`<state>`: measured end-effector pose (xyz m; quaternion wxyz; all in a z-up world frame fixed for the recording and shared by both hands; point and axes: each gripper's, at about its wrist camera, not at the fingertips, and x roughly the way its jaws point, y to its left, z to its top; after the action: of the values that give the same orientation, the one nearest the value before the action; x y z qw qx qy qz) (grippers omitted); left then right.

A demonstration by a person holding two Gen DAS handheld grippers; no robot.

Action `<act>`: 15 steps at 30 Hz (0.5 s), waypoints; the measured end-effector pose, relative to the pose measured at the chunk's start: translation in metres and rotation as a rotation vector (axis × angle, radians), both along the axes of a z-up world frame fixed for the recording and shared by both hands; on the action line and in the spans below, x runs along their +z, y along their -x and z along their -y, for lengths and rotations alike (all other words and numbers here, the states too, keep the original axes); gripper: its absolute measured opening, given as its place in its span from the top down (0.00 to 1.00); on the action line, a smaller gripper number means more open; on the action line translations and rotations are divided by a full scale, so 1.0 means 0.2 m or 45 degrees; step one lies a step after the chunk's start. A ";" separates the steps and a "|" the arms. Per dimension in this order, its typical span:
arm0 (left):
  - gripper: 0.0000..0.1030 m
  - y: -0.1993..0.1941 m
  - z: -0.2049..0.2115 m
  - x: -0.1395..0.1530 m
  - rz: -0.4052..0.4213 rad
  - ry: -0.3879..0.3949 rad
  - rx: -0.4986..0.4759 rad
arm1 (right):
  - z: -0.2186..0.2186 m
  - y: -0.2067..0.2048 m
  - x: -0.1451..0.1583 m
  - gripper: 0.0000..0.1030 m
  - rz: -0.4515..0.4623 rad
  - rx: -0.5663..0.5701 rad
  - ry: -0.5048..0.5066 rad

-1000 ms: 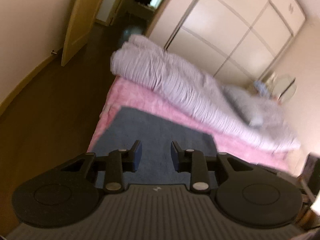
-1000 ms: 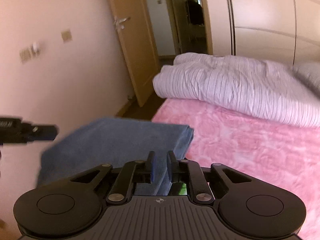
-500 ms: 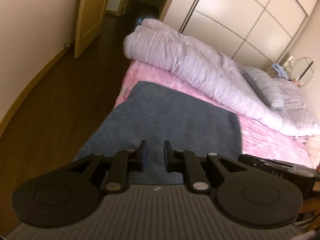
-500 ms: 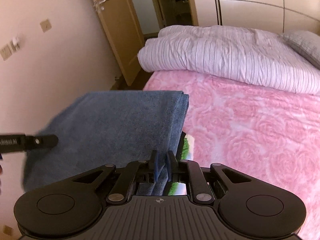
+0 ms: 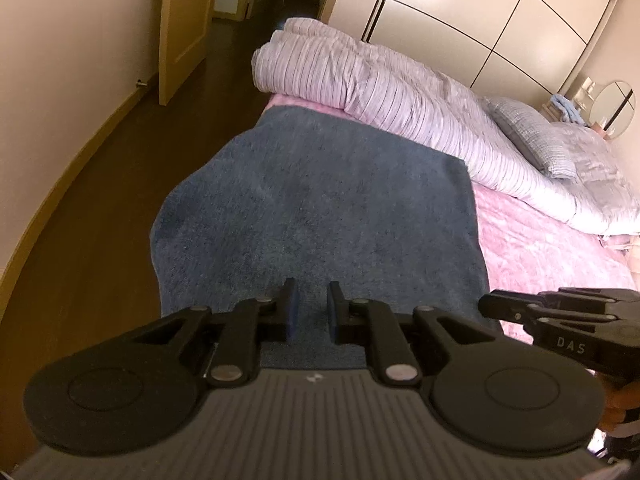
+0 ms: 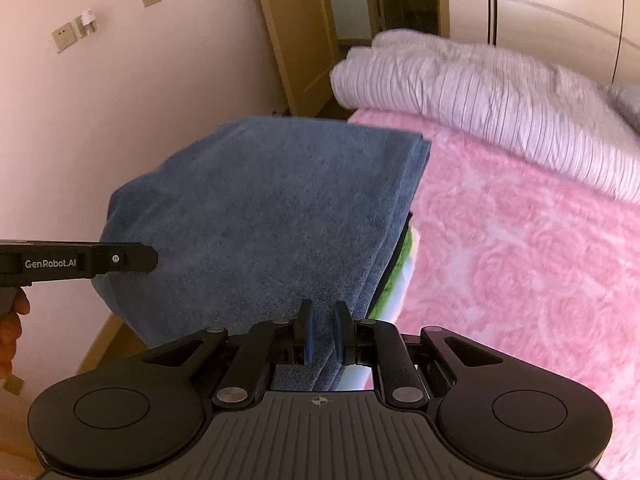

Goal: Fold clothes
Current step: 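Press the jeans flat on the stack with both grippers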

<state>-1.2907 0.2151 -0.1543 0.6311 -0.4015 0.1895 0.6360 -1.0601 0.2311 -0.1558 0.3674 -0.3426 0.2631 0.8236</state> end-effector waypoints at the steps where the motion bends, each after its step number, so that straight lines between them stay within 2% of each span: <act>1: 0.89 0.00 0.02 0.01 0.001 -0.004 0.000 | 0.02 -0.01 0.02 0.87 -0.009 0.006 -0.009; 5: 0.89 -0.01 0.08 0.01 -0.020 0.004 0.020 | 0.08 -0.03 0.05 0.87 -0.046 0.030 0.010; 8: 0.89 -0.03 0.08 0.00 -0.041 0.037 0.052 | 0.09 -0.02 0.00 0.87 -0.006 0.027 0.092; 15: 0.89 -0.07 0.07 -0.01 -0.090 0.051 0.058 | 0.07 0.03 -0.02 0.87 0.050 0.024 0.115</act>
<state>-1.2776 0.2002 -0.1562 0.6011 -0.3956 0.2153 0.6602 -1.0658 0.2172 -0.1602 0.3488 -0.3774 0.2895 0.8075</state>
